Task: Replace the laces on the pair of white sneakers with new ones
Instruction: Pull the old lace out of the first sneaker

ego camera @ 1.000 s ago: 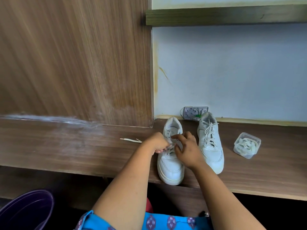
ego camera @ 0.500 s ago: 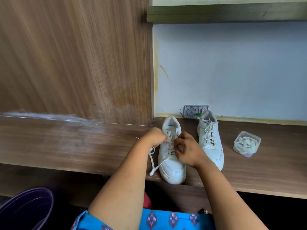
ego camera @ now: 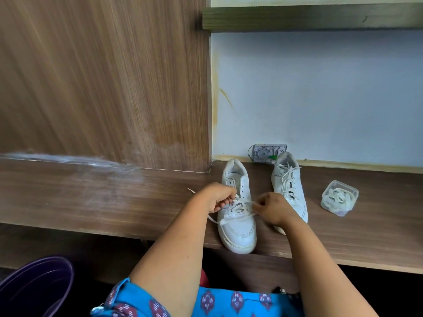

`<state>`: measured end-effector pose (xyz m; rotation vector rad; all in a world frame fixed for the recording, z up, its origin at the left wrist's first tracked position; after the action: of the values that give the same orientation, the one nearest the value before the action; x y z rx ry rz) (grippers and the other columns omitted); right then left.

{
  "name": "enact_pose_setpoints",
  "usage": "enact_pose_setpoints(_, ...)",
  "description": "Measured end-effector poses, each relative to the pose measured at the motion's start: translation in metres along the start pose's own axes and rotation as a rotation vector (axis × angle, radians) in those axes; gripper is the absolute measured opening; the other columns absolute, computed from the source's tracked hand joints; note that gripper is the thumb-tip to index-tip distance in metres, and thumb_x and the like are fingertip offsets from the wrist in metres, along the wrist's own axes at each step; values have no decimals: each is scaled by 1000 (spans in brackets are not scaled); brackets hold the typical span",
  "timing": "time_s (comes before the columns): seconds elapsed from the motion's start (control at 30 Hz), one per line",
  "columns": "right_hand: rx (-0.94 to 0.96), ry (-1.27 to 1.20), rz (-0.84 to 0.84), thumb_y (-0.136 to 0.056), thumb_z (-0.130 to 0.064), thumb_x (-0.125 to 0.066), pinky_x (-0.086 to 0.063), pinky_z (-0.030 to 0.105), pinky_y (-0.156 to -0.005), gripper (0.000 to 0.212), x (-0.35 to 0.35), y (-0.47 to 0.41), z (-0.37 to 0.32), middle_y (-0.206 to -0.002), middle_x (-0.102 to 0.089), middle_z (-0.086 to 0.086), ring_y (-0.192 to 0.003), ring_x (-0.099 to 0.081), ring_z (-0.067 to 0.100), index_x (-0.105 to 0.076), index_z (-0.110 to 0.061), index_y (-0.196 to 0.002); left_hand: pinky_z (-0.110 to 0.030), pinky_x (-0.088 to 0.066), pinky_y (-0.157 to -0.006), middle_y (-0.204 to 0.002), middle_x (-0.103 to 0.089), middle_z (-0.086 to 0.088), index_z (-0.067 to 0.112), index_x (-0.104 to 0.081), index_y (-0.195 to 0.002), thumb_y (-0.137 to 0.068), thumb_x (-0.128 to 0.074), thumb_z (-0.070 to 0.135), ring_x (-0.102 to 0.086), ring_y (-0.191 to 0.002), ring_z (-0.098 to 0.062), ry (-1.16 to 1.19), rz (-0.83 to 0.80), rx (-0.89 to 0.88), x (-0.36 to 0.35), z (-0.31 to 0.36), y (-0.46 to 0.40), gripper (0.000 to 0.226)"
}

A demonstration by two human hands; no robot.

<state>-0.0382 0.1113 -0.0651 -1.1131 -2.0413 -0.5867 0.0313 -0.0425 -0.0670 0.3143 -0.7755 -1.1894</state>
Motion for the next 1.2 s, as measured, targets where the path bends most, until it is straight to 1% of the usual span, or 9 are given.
enact_pose_setpoints(0.23,-108,-1626,115,-96,-20,-45,-43,31,-76,18,15,-4,-9,-87,-62,2,-80,-60,15,-60,-17,-87,-35,-41,-86,-61,-50,9,21,-57,-65,-80,-56,32,-46,-60,-8,-4,-124,80,8,-7,1,19)
enact_pose_setpoints(0.37,-8,-917,271,-97,-34,-52,-37,28,-86,18,17,-5,-1,-107,-60,-7,-100,-54,9,-61,-27,-111,-28,-40,-76,-63,-54,11,22,-59,-67,-85,-65,33,-44,-57,-4,-134,-56,38,2,-9,-4,23)
enact_pose_setpoints(0.5,26,-648,-109,-66,-63,-76,-48,38,-97,62,-22,0,-9,-114,-63,-5,-108,-59,13,-51,-34,-115,-24,-38,-67,-60,-48,8,19,-56,-62,-81,-61,19,-41,-55,-5,-21,-53,-6,1,-4,-5,20)
enact_pose_setpoints(0.57,37,-350,-238,-44,-65,-87,-40,40,-109,130,-34,0,-10,-147,-40,-2,-132,-44,17,-12,-37,-147,-23,-37,-65,-57,-45,8,19,-53,-60,-80,-58,18,-39,-55,-6,92,-71,-6,3,-2,-6,21)
enact_pose_setpoints(0.63,10,-148,-262,-38,-60,-90,-27,39,-116,163,-40,2,-11,-160,-2,1,-146,-17,22,31,-34,-143,-25,-36,-68,-55,-43,10,21,-51,-60,-80,-56,23,-40,-56,-6,154,-73,20,8,-4,-4,20)
enact_pose_setpoints(0.7,16,-134,-236,-38,-53,-93,-24,38,-117,167,-42,3,-14,-160,8,-1,-148,-8,21,39,-33,-139,-22,-36,-63,-58,-44,10,22,-51,-61,-82,-57,28,-39,-51,-5,107,-40,18,14,-6,-4,22)
enact_pose_setpoints(0.8,-14,-212,-191,-49,-37,-94,-32,25,-105,160,-40,1,-14,-156,-24,4,-140,-33,20,36,-30,-142,-14,-26,-39,-60,-47,6,17,-55,-65,-88,-63,30,-34,-42,-5,-48,39,-56,18,-6,-7,28)
enact_pose_setpoints(0.97,-13,-196,-216,-61,-34,-90,-34,29,-106,139,-40,2,-15,-149,-40,6,-135,-41,22,17,-36,-150,-19,-23,-47,-62,-50,2,13,-58,-65,-82,-65,13,-33,-51,-8,-35,-3,-122,23,-7,-12,19)
enact_pose_setpoints(1.2,-14,-213,-163,-62,-36,-89,-39,35,-106,131,-42,1,-14,-146,-44,9,-132,-44,26,8,-39,-151,-18,-28,-49,-62,-57,5,13,-63,-70,-84,-72,30,-39,-51,-5,-130,-11,-103,23,-11,-9,24)
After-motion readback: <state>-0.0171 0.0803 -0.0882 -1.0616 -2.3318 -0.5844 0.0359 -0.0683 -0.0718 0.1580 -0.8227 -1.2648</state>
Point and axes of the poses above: each hand's wrist, its own y-axis away from the middle knuckle, its own x-axis out of the back of the hand, z = x × y, the point moved 6 cm from there along -y, towards the middle knuckle
